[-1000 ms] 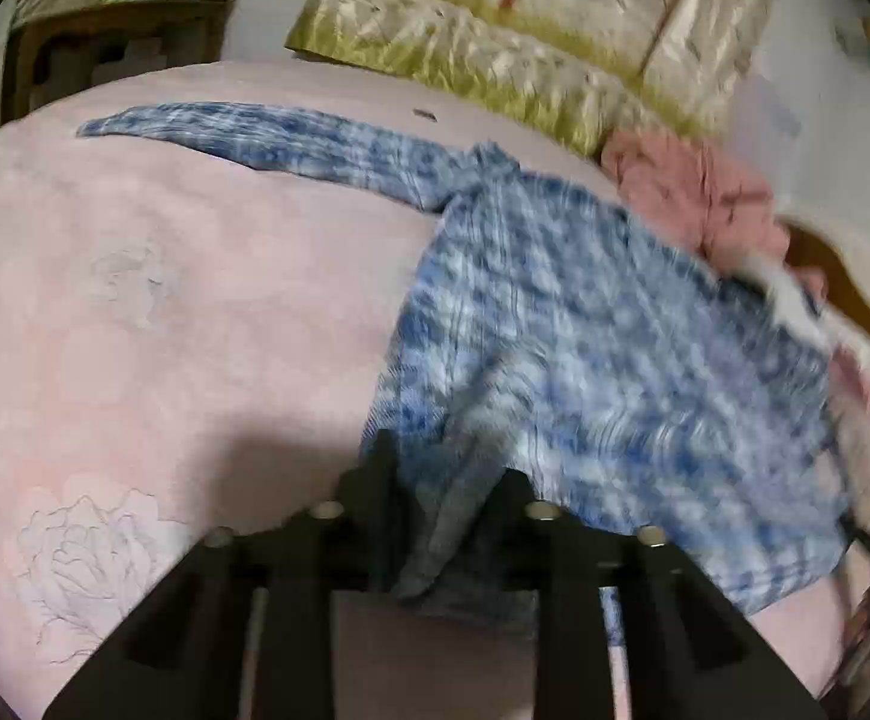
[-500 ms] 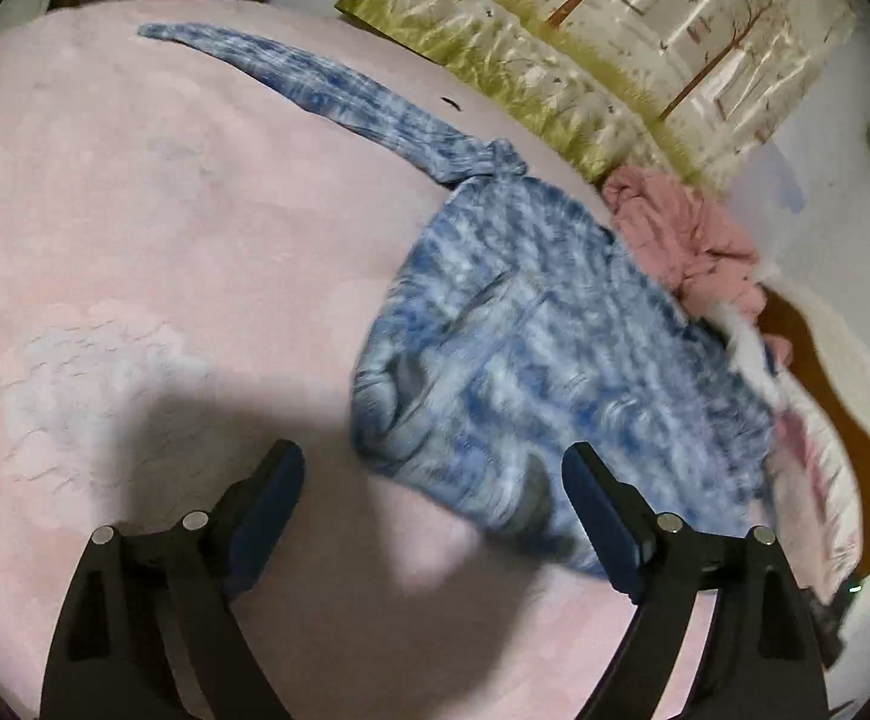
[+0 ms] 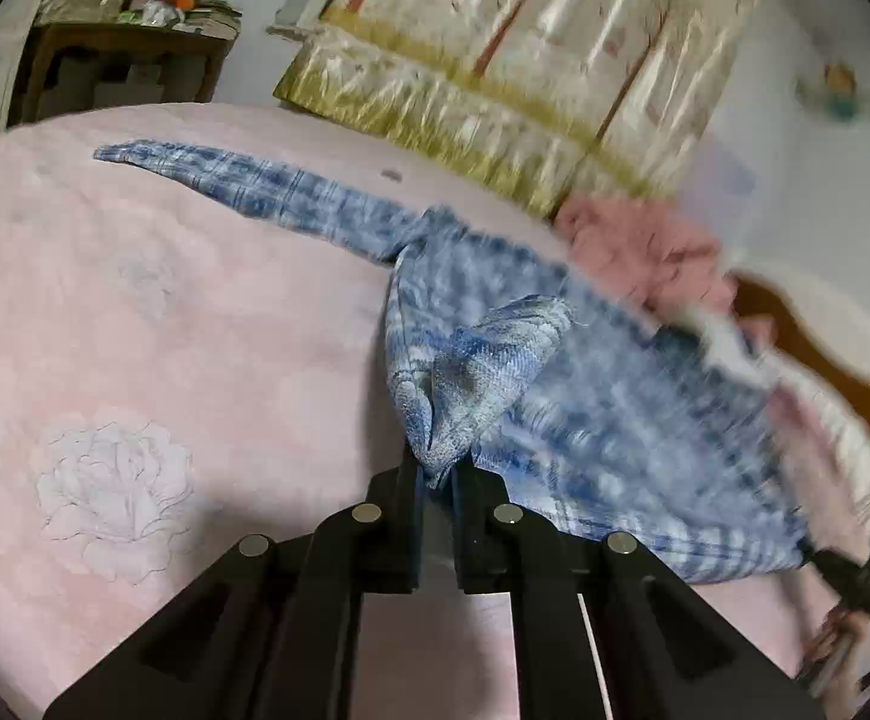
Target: Fold large clothes
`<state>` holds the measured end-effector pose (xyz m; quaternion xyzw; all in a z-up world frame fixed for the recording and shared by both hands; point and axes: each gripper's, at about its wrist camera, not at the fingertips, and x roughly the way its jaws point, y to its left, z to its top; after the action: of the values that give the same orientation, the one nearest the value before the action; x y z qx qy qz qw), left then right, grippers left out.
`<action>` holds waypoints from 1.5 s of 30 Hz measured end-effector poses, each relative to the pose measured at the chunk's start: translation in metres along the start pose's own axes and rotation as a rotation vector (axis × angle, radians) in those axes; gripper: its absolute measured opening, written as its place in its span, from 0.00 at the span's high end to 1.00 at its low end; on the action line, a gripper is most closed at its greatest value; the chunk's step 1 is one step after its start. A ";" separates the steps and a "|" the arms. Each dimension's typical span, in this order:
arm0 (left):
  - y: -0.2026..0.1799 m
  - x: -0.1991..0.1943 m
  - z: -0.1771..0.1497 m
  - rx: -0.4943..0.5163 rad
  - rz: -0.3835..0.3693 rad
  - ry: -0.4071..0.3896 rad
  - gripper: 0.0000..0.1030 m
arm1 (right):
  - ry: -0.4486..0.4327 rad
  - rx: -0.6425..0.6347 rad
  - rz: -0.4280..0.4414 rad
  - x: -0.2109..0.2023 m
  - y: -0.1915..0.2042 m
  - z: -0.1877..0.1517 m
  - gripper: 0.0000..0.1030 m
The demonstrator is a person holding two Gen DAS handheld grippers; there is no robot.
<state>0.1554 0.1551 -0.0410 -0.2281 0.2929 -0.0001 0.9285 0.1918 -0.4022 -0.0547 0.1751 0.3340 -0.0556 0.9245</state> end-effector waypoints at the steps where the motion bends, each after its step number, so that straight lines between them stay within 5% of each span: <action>1: 0.003 0.010 -0.003 -0.006 0.019 0.042 0.89 | 0.051 -0.004 -0.021 0.011 0.000 -0.001 0.95; 4: 0.020 0.020 -0.005 -0.064 0.111 0.086 0.74 | 0.107 0.001 -0.088 0.026 -0.002 0.001 0.85; 6: 0.023 0.007 -0.001 -0.060 0.130 0.011 0.61 | 0.025 -0.019 -0.140 0.011 -0.001 0.002 0.65; 7: 0.022 -0.002 0.000 -0.040 0.136 -0.032 0.53 | -0.037 -0.038 -0.154 -0.001 0.001 0.003 0.45; 8: 0.019 -0.013 0.001 -0.003 0.142 -0.091 0.32 | -0.080 -0.050 -0.146 -0.010 0.002 0.003 0.32; 9: 0.016 -0.024 0.002 0.033 0.153 -0.152 0.22 | -0.124 -0.063 -0.118 -0.020 0.004 0.002 0.30; 11: 0.010 -0.039 0.002 0.101 0.170 -0.233 0.22 | -0.147 -0.098 -0.051 -0.030 0.012 0.001 0.30; 17: -0.042 -0.036 -0.015 0.358 0.087 -0.198 0.17 | -0.056 -0.288 0.102 -0.026 0.058 -0.013 0.14; 20: -0.074 -0.030 -0.027 0.459 0.127 -0.206 0.00 | -0.006 -0.391 0.125 -0.022 0.081 -0.026 0.05; 27: -0.114 0.003 -0.061 0.661 0.111 -0.046 0.00 | 0.128 -0.625 0.109 -0.006 0.116 -0.065 0.02; 32: -0.115 0.035 -0.076 0.737 0.214 0.108 0.00 | 0.170 -0.704 -0.100 0.015 0.123 -0.079 0.02; 40: -0.088 0.047 -0.051 0.620 0.376 0.088 0.00 | 0.161 -0.553 -0.154 0.023 0.093 -0.056 0.02; 42: -0.081 0.049 -0.043 0.613 0.378 0.088 0.11 | 0.155 -0.517 -0.136 0.023 0.087 -0.049 0.09; 44: -0.076 0.051 -0.036 0.614 0.382 0.096 0.18 | 0.143 -0.494 -0.122 0.023 0.083 -0.043 0.32; 45: -0.074 0.052 -0.030 0.608 0.381 0.094 0.20 | 0.135 -0.467 -0.123 0.023 0.079 -0.038 0.33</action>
<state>0.1922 0.0690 -0.0603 0.1172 0.3589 0.0755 0.9229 0.2045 -0.3147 -0.0740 -0.0607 0.4086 -0.0211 0.9104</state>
